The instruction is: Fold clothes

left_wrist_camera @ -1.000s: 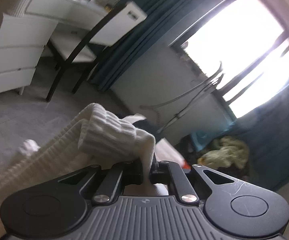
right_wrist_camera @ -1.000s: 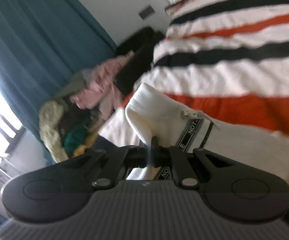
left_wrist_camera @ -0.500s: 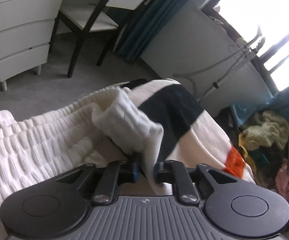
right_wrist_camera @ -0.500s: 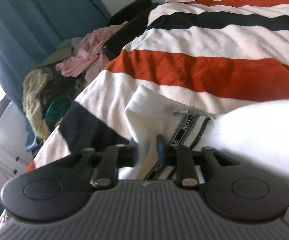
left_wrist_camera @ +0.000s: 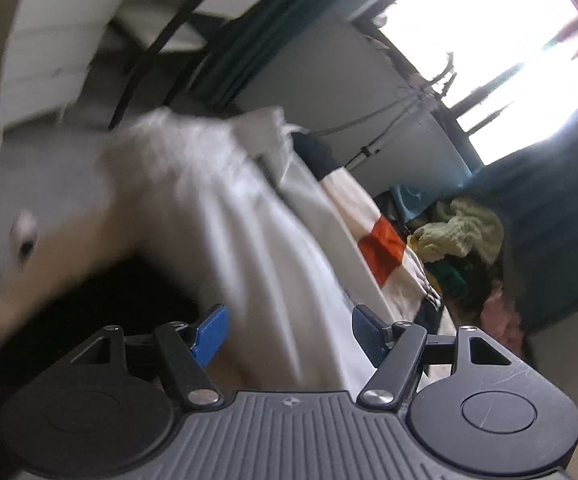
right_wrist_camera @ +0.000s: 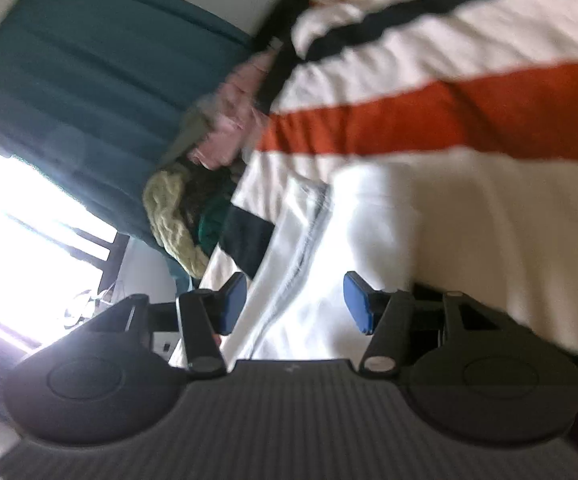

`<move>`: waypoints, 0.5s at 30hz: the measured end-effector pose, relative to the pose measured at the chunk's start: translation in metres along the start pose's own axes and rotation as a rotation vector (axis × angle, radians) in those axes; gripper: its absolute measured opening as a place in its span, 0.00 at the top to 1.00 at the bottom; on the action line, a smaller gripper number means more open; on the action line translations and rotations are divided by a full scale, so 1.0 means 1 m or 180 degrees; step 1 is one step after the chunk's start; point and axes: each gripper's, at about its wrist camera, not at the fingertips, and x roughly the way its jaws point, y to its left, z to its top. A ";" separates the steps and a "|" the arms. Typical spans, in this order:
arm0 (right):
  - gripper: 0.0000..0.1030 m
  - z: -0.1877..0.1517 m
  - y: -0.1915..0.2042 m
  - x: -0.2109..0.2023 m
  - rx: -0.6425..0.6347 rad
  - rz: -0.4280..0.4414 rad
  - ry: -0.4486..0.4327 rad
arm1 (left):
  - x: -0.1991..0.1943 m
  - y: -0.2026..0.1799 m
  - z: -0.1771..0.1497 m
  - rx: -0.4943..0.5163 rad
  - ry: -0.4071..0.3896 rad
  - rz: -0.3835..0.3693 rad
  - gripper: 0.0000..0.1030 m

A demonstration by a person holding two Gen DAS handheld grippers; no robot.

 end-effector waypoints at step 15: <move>0.45 -0.017 -0.058 -0.003 0.0774 0.0322 0.0719 | 0.001 0.077 -0.073 -0.1148 -0.0068 -0.0319 0.33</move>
